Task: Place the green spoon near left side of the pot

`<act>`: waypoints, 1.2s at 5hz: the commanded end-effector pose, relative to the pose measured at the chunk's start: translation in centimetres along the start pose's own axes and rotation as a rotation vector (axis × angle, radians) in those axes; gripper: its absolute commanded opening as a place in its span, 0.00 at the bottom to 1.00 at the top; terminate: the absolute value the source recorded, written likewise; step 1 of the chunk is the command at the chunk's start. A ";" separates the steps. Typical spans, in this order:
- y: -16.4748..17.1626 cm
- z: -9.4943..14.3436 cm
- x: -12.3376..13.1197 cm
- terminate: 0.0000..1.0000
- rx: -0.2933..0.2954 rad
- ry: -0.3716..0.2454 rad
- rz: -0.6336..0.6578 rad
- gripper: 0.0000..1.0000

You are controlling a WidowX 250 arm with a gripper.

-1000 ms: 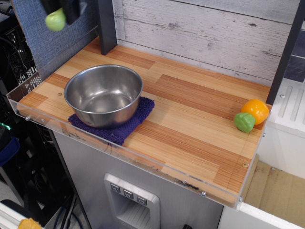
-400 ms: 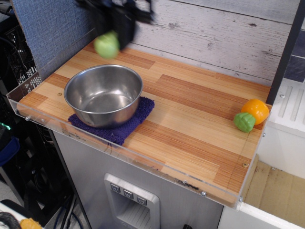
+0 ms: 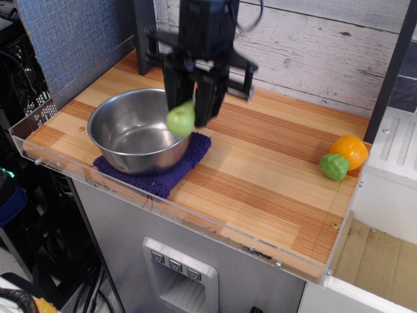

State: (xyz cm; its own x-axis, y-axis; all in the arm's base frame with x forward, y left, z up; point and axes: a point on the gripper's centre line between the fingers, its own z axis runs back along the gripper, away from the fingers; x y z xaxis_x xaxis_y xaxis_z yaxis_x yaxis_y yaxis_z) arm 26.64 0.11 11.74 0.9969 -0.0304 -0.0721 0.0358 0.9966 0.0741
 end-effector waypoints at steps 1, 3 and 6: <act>0.2 -3.8 0.7 0.00 0.003 0.083 -0.048 0.00; -0.2 -6.7 1.8 0.00 -0.012 0.079 -0.162 0.00; -0.1 -6.7 1.8 0.00 -0.044 0.069 -0.283 1.00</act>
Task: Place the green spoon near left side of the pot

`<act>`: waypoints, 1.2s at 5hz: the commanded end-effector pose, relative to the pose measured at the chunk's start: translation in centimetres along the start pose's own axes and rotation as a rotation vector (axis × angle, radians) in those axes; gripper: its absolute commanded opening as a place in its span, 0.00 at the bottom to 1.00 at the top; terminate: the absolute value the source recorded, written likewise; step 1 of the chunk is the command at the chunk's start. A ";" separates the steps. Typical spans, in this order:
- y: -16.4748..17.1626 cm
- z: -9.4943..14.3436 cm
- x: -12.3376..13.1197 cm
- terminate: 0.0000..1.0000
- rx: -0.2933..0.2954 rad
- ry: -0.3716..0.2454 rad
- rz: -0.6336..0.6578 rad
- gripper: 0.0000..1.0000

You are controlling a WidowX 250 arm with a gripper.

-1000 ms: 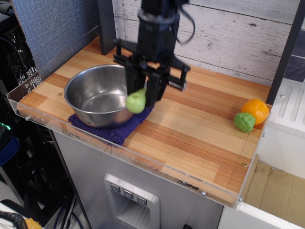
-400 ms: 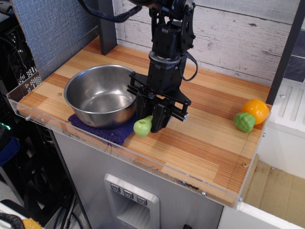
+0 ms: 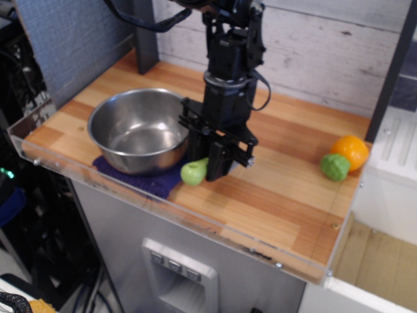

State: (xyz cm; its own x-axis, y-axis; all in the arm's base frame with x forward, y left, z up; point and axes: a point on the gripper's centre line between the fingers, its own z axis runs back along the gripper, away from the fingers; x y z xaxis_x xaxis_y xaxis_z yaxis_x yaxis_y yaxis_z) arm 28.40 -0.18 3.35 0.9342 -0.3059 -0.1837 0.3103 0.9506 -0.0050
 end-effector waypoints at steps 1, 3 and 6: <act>0.5 1.4 -0.9 0.00 -0.006 -0.027 0.008 1.00; 0.4 1.1 -0.1 0.00 0.038 -0.182 0.122 1.00; -0.1 0.9 1.5 0.00 -0.062 -0.469 0.133 1.00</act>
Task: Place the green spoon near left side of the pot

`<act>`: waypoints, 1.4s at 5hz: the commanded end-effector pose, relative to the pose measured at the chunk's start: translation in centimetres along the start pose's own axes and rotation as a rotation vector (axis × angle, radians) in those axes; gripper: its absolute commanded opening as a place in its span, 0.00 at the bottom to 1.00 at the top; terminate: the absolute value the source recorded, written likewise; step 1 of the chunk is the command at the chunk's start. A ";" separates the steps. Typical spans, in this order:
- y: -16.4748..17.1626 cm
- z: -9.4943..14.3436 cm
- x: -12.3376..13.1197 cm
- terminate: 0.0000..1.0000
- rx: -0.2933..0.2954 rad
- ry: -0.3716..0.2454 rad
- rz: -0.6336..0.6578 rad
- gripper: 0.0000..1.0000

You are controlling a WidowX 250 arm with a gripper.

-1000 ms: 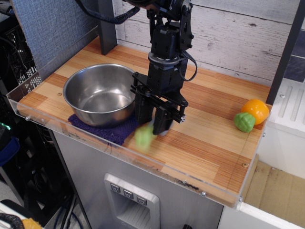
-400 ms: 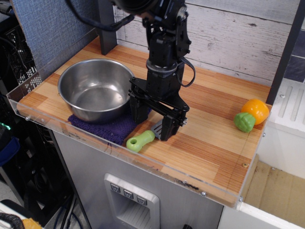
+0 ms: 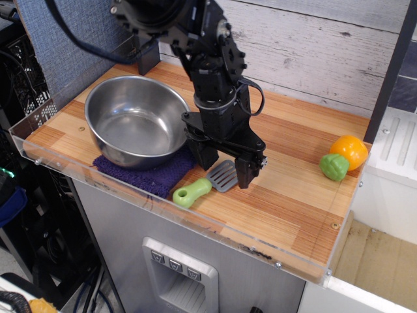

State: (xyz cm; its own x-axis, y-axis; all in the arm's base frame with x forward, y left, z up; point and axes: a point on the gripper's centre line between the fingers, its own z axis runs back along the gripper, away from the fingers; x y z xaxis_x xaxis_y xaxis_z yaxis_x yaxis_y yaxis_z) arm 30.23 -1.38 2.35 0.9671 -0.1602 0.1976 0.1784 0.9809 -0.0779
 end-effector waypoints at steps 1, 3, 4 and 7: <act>0.7 1.6 0.0 0.00 0.044 -0.093 -0.025 1.00; 0.9 1.6 -0.1 0.00 0.086 -0.084 -0.024 1.00; 0.9 1.6 -0.1 0.00 0.081 -0.079 -0.048 1.00; 0.9 1.6 -0.1 1.00 0.081 -0.079 -0.048 1.00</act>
